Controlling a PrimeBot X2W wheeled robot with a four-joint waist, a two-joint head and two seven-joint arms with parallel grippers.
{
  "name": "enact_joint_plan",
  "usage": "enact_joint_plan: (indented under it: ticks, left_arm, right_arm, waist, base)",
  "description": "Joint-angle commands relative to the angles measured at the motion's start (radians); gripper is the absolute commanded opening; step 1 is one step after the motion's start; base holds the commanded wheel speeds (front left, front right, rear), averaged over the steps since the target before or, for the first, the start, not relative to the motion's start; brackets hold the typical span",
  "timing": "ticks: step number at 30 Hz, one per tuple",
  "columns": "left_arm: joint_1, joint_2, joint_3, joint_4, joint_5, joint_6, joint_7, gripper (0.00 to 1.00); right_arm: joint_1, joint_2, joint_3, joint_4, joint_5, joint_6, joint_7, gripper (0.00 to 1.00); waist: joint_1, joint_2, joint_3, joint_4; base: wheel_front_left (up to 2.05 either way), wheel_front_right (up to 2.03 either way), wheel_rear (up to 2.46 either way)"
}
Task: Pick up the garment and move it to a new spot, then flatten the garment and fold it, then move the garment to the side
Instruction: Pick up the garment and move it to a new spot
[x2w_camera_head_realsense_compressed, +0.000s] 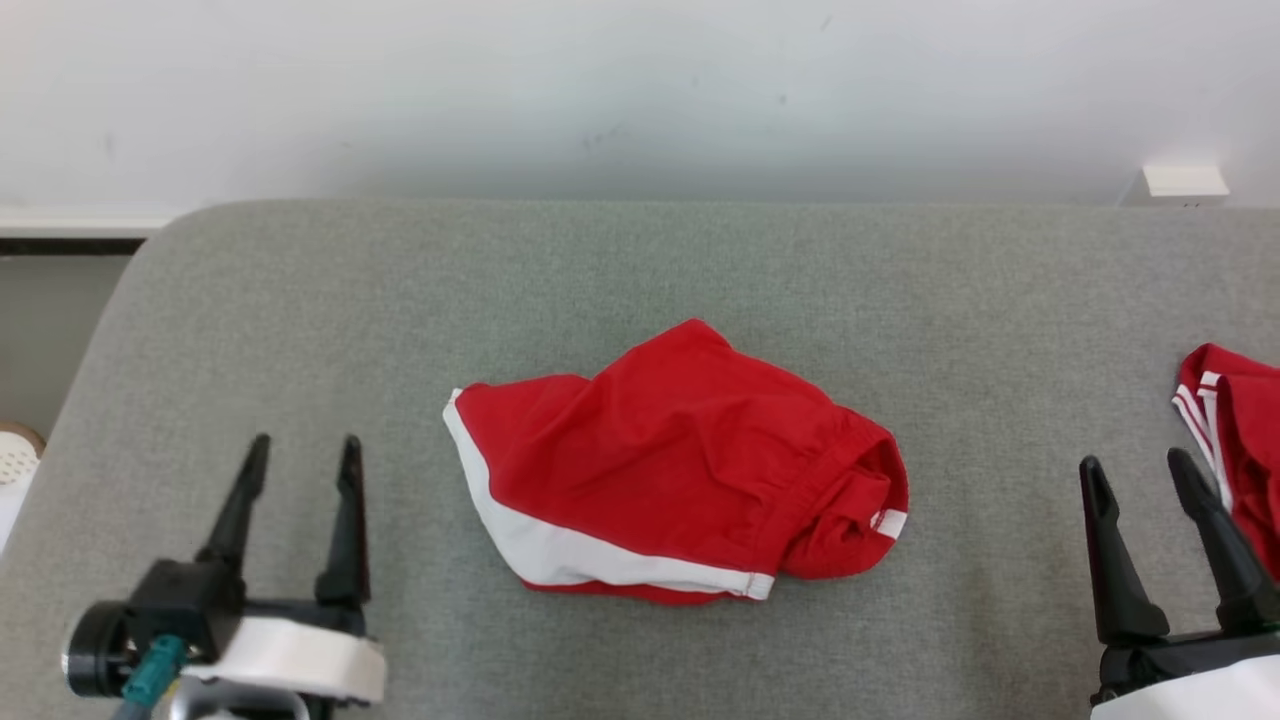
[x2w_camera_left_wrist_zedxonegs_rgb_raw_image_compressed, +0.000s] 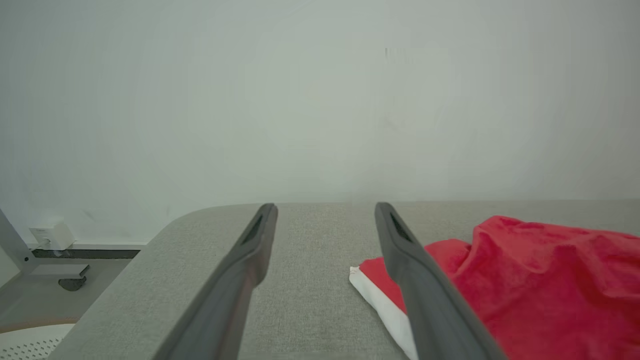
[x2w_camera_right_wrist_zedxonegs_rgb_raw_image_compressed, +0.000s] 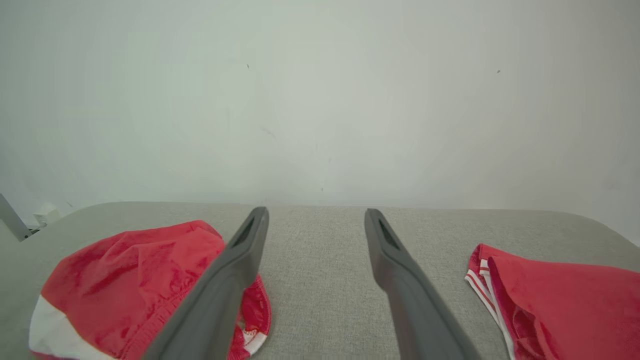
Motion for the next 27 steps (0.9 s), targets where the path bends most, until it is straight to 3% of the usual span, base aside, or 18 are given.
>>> enact_joint_plan:
  ticks: [1,12,27]
  left_arm:
    - [0.024,0.005,-0.008,-0.008,-0.008,0.001,0.009,1.00]
    - [0.103,-0.001,-0.037,-0.028,-0.021,0.006,0.037,1.00]
    - [0.107,0.002,-0.035,-0.030,-0.035,0.009,0.027,1.00]
  right_arm:
    - [0.016,-0.002,0.002,0.005,-0.002,-0.003,0.001,1.00]
    - [0.085,0.008,-0.004,-0.001,-0.006,-0.003,0.024,1.00]
    - [0.099,0.014,-0.013,-0.028,-0.009,-0.003,0.031,1.00]
  waist:
    - [0.0001,0.0000,-0.018,-0.010]
    - [0.0001,0.0000,-0.075,-0.030]
    - [0.0001,0.0000,-0.071,-0.024]
  base:
    - [0.00,0.00,0.00]
    - [0.00,0.00,0.00]
    - [0.00,0.00,0.00]
